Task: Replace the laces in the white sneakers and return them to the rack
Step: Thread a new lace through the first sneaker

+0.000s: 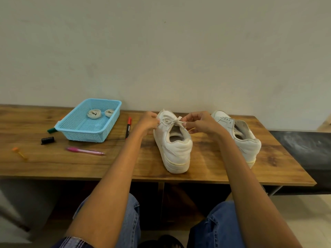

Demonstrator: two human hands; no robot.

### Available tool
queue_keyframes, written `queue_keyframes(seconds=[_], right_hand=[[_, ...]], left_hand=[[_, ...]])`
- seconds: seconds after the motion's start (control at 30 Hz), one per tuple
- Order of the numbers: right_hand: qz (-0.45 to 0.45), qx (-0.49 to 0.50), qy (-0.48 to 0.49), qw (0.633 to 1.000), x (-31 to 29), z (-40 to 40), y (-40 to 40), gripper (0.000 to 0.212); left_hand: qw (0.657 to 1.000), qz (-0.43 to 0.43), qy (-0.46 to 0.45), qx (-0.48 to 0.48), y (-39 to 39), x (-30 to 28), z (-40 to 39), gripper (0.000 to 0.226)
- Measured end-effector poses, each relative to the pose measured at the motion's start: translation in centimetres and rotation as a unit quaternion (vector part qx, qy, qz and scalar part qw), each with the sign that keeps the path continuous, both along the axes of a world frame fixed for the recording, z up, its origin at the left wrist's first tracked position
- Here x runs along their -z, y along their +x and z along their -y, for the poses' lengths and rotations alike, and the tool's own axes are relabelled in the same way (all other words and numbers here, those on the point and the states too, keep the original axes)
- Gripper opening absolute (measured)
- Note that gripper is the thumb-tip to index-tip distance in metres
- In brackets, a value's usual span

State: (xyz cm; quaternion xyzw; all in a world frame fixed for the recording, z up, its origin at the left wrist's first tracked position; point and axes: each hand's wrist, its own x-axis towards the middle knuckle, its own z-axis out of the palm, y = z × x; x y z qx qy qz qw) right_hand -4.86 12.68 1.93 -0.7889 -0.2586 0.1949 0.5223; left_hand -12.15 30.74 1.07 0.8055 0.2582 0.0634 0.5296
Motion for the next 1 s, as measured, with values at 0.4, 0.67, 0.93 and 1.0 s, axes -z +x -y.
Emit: queue_keyframes(seconds=[0.4, 0.67, 0.93, 1.0], right_hand=[[0.062, -0.011, 0.022, 0.998, 0.0, -0.2, -0.1, 0.005], [0.075, 0.049, 0.037, 0.995, 0.0, -0.3, 0.2, 0.009], [0.050, 0.028, -0.041, 0.998, 0.5, -0.3, 0.2, 0.004], [0.051, 0.031, -0.047, 0.997, 0.4, -0.3, 0.0, 0.009]], left_hand=[[0.989, 0.050, -0.119, 0.067, 0.0, -0.3, 0.8, 0.011], [0.983, 0.113, -0.144, -0.006, -0.1, -0.4, 0.8, 0.005], [0.997, 0.057, -0.041, -0.021, -0.7, 0.7, 0.4, 0.007], [0.998, 0.057, 0.013, -0.007, -0.7, 0.9, 0.5, 0.005]])
